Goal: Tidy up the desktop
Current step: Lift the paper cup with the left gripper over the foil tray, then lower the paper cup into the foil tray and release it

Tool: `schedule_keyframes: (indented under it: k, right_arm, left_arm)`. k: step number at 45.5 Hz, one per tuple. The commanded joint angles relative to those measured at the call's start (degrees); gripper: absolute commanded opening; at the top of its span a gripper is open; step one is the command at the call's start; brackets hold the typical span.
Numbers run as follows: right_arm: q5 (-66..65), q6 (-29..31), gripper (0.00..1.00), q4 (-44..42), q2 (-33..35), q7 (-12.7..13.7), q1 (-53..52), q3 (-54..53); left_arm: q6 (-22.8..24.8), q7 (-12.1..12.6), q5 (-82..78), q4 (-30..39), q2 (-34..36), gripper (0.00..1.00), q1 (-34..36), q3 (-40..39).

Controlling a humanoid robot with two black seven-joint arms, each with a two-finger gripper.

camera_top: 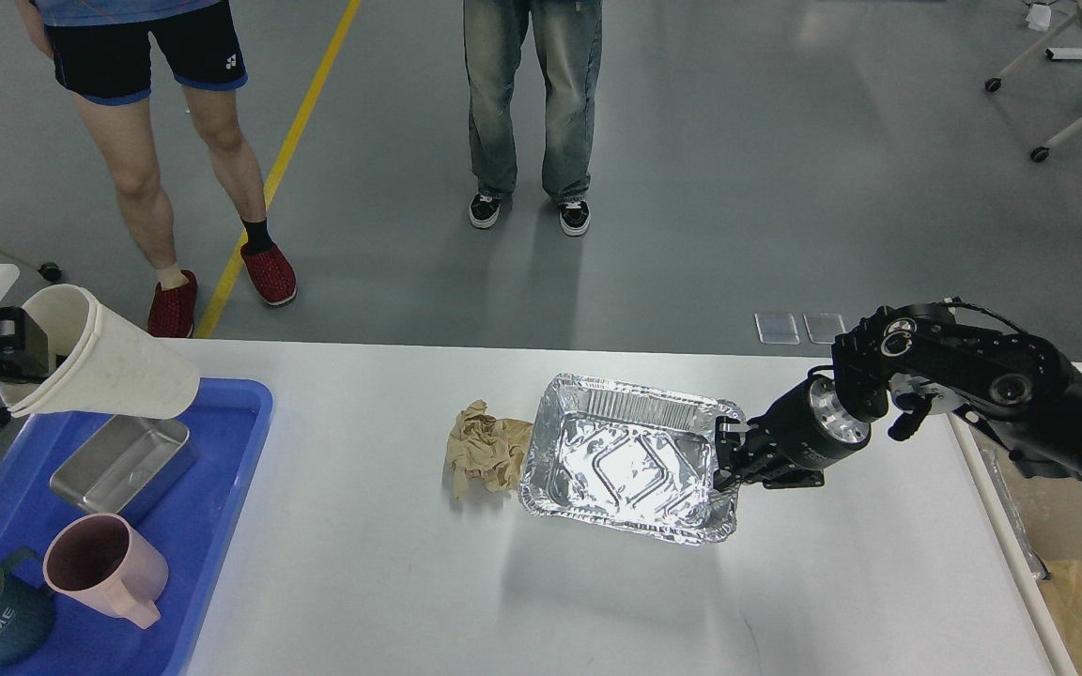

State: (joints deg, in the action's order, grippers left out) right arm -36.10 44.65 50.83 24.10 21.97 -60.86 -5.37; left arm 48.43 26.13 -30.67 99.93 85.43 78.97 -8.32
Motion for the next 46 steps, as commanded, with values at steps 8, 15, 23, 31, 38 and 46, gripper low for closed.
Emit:
schedule_keyframes:
  k: [8,15,23,31,38,46]
  right_arm:
    - [0.1,0.3,0.0,2.0,0.0,0.0,-0.8,-3.1]
    - [0.2,0.4,0.0,2.2,-0.8,0.0,-1.5,-3.2]
    - [0.2,0.6,0.0,3.2,-1.0,-0.1,-1.5,-3.2]
    - [0.1,0.6,0.0,3.2,-1.5,-0.1,-1.3,-3.2]
    - [0.1,0.6,0.0,3.2,-2.2,-0.1,-1.4,-3.2]
    - [0.1,0.5,0.0,3.4,-2.5,-0.1,-1.5,-3.2]
  left_arm:
    - [-3.3,1.9,-0.1,-6.7,-13.3,0.01,0.6,-1.5]
    - [-5.4,2.4,-0.6,-10.4,-25.1,0.01,0.5,-1.3]
    - [-7.5,3.3,-0.8,-14.9,-38.6,0.01,0.7,-1.1]
    - [-8.4,4.1,-1.2,-20.9,-51.1,0.01,0.4,-0.6]
    - [-8.3,4.4,-1.4,-25.9,-60.2,0.02,0.2,1.1]
    - [-8.1,4.5,-2.4,-33.0,-68.5,0.02,0.5,3.8]
